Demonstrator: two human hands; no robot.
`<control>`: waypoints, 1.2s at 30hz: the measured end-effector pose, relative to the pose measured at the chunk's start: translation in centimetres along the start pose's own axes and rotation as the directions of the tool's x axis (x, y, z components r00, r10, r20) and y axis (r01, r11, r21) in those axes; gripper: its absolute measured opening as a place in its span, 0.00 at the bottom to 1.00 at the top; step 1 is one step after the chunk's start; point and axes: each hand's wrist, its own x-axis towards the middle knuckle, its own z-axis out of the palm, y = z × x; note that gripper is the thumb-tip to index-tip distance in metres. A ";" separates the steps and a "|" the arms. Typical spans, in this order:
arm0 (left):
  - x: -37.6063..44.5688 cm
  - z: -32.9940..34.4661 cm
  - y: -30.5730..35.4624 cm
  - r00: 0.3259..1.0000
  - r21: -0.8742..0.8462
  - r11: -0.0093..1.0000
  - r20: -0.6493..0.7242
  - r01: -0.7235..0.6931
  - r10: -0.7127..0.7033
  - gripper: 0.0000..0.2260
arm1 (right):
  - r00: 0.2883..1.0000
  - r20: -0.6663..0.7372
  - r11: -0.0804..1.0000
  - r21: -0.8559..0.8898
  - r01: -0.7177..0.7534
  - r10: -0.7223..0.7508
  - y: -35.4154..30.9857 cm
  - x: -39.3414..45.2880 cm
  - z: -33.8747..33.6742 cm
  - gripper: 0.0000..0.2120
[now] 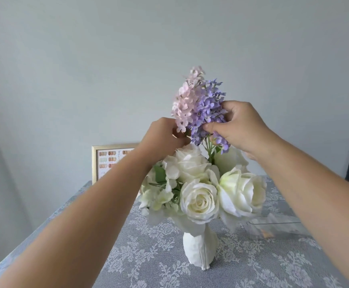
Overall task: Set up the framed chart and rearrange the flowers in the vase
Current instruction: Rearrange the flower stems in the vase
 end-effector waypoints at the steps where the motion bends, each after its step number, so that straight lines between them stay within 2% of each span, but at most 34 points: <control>1: -0.1 0.1 0.0 1.000 0.030 1.000 0.006 0.001 -0.001 0.10 | 1.000 -0.018 1.000 0.023 -0.014 0.014 0.2 -0.1 0.1 0.08; 4: -0.7 0.3 -0.1 0.997 0.037 0.999 0.074 0.004 -0.007 0.06 | 0.998 -0.038 0.995 0.091 -0.045 0.049 0.6 -0.3 0.1 0.08; 6: -0.8 0.2 -0.6 0.994 -0.032 0.999 0.108 0.008 -0.004 0.01 | 0.998 -0.022 0.993 0.109 -0.055 0.057 0.8 -0.5 -0.2 0.07; 8: -0.8 0.3 -1.1 0.989 -0.035 0.998 0.139 0.050 -0.044 0.06 | 0.998 -0.010 0.992 0.113 -0.061 0.063 0.8 -0.6 -0.4 0.07; 11: -0.7 0.8 -1.7 0.979 0.087 0.991 0.169 0.103 -0.116 0.16 | 0.998 -0.012 0.993 0.105 -0.056 0.058 0.9 -0.8 -0.5 0.08; 14: -0.4 1.0 -2.1 0.978 0.088 0.991 0.171 0.103 -0.118 0.18 | 0.999 -0.001 0.996 0.073 -0.050 0.050 0.9 -0.9 -0.6 0.09; 18: -0.5 0.6 -2.7 0.974 -0.099 0.991 0.214 0.091 -0.068 0.15 | 0.999 0.039 0.996 0.083 -0.027 0.024 0.6 -1.4 -1.0 0.09; 22: -0.8 -0.2 -3.3 0.988 -0.403 0.912 0.153 0.081 -0.020 0.03 | 0.997 0.081 0.997 0.072 -0.012 0.007 -0.1 -1.9 -1.8 0.11; 23: -0.7 -0.2 -3.4 0.990 -0.440 0.895 0.140 0.075 -0.014 0.06 | 0.996 0.085 0.998 0.066 -0.013 0.007 -0.2 -2.0 -2.0 0.11; 26: -0.6 0.3 -3.1 0.992 -0.453 0.888 0.127 0.079 -0.023 0.15 | 0.996 0.085 0.999 0.042 -0.016 0.012 -0.6 -2.0 -2.0 0.13; 31: -0.4 1.1 -2.3 0.995 -0.365 0.930 0.097 0.035 0.001 0.10 | 0.998 0.060 1.000 0.023 -0.017 0.016 -0.8 -2.4 -1.7 0.17; 33: -0.3 1.2 -2.4 0.996 -0.332 0.943 0.090 0.029 0.002 0.10 | 0.995 0.082 0.991 0.110 -0.072 0.064 -0.8 -2.5 -2.2 0.25; 35: -0.4 1.2 -2.4 0.996 -0.312 0.950 0.086 0.026 0.001 0.10 | 0.980 0.152 0.943 0.285 -0.169 0.130 -0.3 -2.5 -3.3 0.35; 36: -0.4 1.1 -2.4 0.997 -0.300 0.954 0.081 0.026 -0.001 0.11 | 0.971 0.186 0.900 0.382 -0.211 0.149 0.2 -2.7 -4.0 0.37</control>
